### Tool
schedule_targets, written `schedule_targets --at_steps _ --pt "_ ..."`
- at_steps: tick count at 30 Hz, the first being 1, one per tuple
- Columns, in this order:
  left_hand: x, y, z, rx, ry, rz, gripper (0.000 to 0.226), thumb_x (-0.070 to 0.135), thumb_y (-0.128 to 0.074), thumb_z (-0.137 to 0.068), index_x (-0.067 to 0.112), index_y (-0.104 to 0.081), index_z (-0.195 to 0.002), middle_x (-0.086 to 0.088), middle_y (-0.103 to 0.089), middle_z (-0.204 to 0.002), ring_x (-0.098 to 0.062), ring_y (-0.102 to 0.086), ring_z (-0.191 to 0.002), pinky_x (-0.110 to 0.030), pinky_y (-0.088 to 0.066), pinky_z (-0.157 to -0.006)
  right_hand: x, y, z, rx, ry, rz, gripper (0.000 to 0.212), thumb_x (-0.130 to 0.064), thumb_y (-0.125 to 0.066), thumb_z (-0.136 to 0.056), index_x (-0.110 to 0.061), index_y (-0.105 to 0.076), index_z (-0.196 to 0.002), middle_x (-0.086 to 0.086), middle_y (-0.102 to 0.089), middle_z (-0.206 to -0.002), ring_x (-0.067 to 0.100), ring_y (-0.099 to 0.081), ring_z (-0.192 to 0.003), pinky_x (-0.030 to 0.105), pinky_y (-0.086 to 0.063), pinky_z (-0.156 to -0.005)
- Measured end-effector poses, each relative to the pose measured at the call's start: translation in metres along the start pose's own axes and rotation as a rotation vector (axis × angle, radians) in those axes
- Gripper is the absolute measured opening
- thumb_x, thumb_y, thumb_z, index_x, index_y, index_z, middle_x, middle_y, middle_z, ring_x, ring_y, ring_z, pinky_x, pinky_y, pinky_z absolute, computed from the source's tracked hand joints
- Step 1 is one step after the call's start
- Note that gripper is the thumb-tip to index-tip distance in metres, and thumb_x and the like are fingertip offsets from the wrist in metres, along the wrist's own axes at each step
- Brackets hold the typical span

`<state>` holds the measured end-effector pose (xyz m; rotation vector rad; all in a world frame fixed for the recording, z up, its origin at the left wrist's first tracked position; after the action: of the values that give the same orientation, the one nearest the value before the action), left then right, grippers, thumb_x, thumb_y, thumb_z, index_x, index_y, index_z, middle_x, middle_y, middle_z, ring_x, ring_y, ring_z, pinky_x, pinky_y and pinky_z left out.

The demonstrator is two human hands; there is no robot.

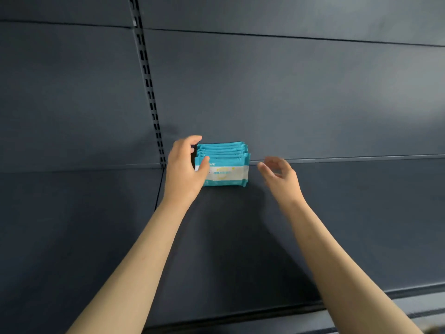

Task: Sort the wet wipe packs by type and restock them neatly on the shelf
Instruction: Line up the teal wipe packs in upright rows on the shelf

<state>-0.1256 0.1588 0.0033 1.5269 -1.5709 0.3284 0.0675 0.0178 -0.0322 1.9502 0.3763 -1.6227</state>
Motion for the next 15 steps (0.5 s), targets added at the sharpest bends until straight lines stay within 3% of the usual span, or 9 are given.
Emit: schedule_targets --at_steps 2,6,12,15 --pt "0.02 -0.006 -0.003 -0.015 0.003 0.026 0.042 0.014 -0.064 -0.09 0.023 -0.052 -0.129 0.013 -0.045 -0.122 -0.013 -0.05 -0.113 -0.033 -0.042 -0.1 -0.009 0.023 0.008 0.006 -0.034 -0.112 0.035 -0.037 -0.065 -0.094 -0.023 -0.061 -0.126 -0.012 -0.063 -0.123 0.0 -0.06 -0.104 0.041 -0.05 -0.103" --pt "0.064 -0.045 0.005 -0.131 0.059 0.128 0.041 0.021 -0.065 -0.091 0.028 -0.052 -0.129 0.015 -0.046 -0.125 -0.011 -0.049 -0.117 -0.028 -0.039 -0.102 -0.025 0.096 0.033 0.04 -0.058 -0.198 0.037 -0.045 -0.059 -0.096 -0.033 -0.057 -0.131 -0.019 -0.058 -0.127 0.006 -0.054 -0.123 0.039 -0.045 -0.106" --pt "0.166 -0.133 0.062 -0.359 0.26 0.411 0.042 0.036 -0.061 -0.093 0.033 -0.05 -0.133 0.016 -0.054 -0.131 0.0 -0.053 -0.111 -0.018 -0.042 -0.088 -0.017 0.253 0.1 0.264 -0.043 -0.224 0.031 -0.046 -0.056 -0.097 -0.037 -0.057 -0.126 -0.018 -0.058 -0.126 0.01 -0.053 -0.124 0.036 -0.047 -0.098" --pt "0.222 -0.182 0.111 -0.522 0.32 0.517 0.041 0.043 -0.059 -0.093 0.038 -0.049 -0.132 0.02 -0.055 -0.13 -0.006 -0.055 -0.118 -0.028 -0.043 -0.101 0.003 0.336 0.148 0.386 -0.074 -0.198 0.035 -0.047 -0.055 -0.097 -0.036 -0.057 -0.13 -0.019 -0.057 -0.123 0.01 -0.053 -0.12 0.034 -0.046 -0.096"
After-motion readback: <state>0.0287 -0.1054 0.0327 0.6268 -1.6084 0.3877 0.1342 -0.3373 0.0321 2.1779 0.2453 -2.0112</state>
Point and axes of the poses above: each hand's wrist, its own z-axis away from the middle knuckle, its own y-axis out of the back of the hand, x = y × z, the point moved 5 cm from there along -z, towards the middle knuckle
